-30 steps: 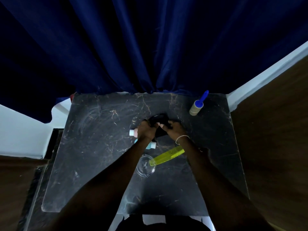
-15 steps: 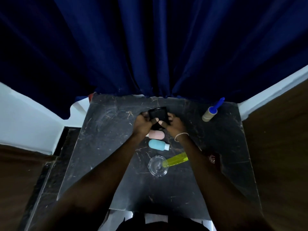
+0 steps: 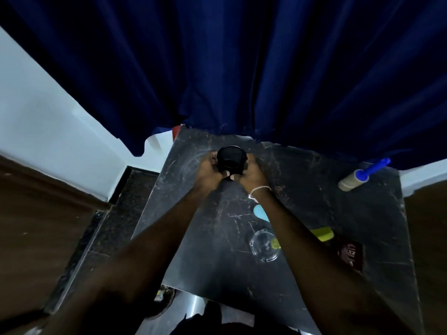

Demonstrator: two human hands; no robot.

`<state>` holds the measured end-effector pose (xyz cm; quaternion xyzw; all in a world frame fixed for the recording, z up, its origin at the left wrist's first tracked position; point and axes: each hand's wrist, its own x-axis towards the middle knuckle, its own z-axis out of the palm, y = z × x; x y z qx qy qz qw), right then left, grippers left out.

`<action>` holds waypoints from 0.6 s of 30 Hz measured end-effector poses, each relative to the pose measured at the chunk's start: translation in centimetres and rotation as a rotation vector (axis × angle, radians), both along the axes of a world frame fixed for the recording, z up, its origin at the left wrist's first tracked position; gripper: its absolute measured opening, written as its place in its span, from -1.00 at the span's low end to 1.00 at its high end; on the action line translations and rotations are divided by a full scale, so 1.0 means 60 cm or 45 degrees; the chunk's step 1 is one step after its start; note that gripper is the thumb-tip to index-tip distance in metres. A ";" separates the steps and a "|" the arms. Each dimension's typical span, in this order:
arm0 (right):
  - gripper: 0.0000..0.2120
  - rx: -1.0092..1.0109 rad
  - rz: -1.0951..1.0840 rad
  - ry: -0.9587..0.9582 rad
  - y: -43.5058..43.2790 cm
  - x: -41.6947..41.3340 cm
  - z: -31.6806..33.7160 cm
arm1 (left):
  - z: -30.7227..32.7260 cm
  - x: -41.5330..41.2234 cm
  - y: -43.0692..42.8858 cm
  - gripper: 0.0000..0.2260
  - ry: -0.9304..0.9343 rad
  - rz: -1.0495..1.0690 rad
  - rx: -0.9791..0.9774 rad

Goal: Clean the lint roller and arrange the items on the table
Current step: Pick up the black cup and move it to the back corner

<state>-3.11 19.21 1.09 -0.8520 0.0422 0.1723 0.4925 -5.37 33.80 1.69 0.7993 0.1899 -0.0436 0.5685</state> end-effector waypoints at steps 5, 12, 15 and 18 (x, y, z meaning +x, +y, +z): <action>-0.43 -0.047 0.055 -0.004 0.077 0.018 -0.014 | -0.023 -0.001 0.073 -0.49 0.000 0.036 0.109; -0.43 -0.127 0.140 0.017 0.159 0.050 -0.041 | -0.047 0.021 0.159 -0.51 0.055 -0.009 0.234; -0.42 -0.238 0.178 0.007 0.189 0.066 -0.047 | -0.057 0.035 0.191 -0.52 0.088 -0.013 0.285; -0.39 -0.258 0.203 0.016 0.219 0.086 -0.050 | -0.066 0.052 0.220 -0.54 0.116 0.015 0.279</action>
